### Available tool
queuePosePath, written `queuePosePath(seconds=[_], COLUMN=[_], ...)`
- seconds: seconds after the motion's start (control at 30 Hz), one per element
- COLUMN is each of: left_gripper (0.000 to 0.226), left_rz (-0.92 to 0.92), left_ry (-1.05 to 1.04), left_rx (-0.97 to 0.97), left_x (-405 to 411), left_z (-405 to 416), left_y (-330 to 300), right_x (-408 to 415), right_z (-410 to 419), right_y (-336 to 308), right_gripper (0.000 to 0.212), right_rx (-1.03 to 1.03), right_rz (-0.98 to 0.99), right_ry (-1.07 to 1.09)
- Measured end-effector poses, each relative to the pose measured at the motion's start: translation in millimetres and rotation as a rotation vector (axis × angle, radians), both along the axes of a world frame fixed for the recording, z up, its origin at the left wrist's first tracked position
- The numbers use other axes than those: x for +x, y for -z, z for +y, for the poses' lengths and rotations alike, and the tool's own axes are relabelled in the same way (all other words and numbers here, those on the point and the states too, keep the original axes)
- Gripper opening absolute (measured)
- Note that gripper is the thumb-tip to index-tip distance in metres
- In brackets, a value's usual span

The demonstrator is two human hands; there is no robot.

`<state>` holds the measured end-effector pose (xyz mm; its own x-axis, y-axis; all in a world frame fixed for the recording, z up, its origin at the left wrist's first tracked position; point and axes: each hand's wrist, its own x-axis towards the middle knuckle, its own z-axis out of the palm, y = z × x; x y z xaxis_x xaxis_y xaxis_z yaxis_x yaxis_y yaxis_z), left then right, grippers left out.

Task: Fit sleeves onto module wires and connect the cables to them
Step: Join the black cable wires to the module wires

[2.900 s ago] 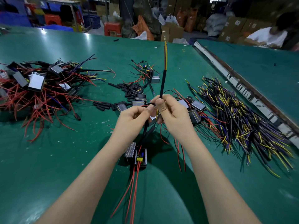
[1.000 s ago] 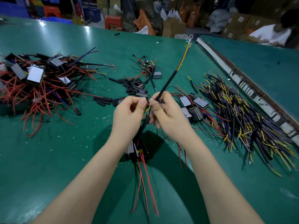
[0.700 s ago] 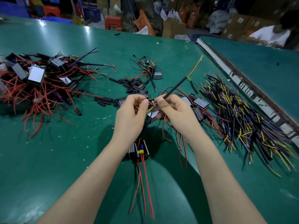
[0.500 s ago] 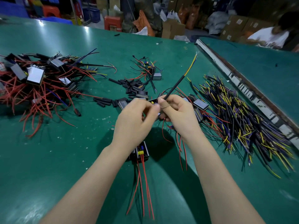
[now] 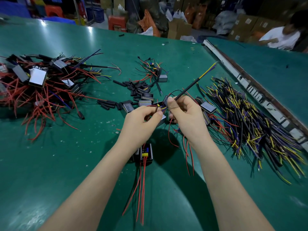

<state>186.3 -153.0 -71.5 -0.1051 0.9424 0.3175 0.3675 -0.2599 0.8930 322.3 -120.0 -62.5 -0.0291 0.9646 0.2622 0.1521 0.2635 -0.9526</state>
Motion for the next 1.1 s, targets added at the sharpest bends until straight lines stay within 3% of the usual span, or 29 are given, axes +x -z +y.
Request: queuePosePath(seconds=[0.1,0.2,0.4,0.8,0.9,1.0,1.1], left_gripper=[0.029,0.026,0.035,0.023,0.026,0.027,0.024], left_rz=[-0.061,-0.224,-0.346,-0.285,-0.160,-0.235,-0.231], left_ry=[0.080,0.109,0.161,0.109,0.060,-0.004,-0.012], left_rx=[-0.057,-0.088,-0.169,-0.120,-0.038,0.012,0.058], left_x=[-2,-2,-2,1,1,-5,-8], left_z=[0,-2,-1,1,2,4,6], left_y=[-2,-5,-7,-2,-2,-4,-3], right_x=[-2,-2,0,3,4,8,7], right_z=[-4,-6,-7,-3,-2,-1,-2], right_y=[-3,-6,-5,-4,-1,-2,-5], right_gripper=[0.012,0.009,0.009,0.015,0.016,0.019,0.014], right_rx=[0.050,0.101,0.226,0.002,0.031,0.059,0.051], right_rz=[0.059,0.110,-0.094,-0.012,-0.048,-0.149,-0.003], right_ry=[-0.036,-0.105,-0.120,-0.289,-0.264,-0.173,-0.162])
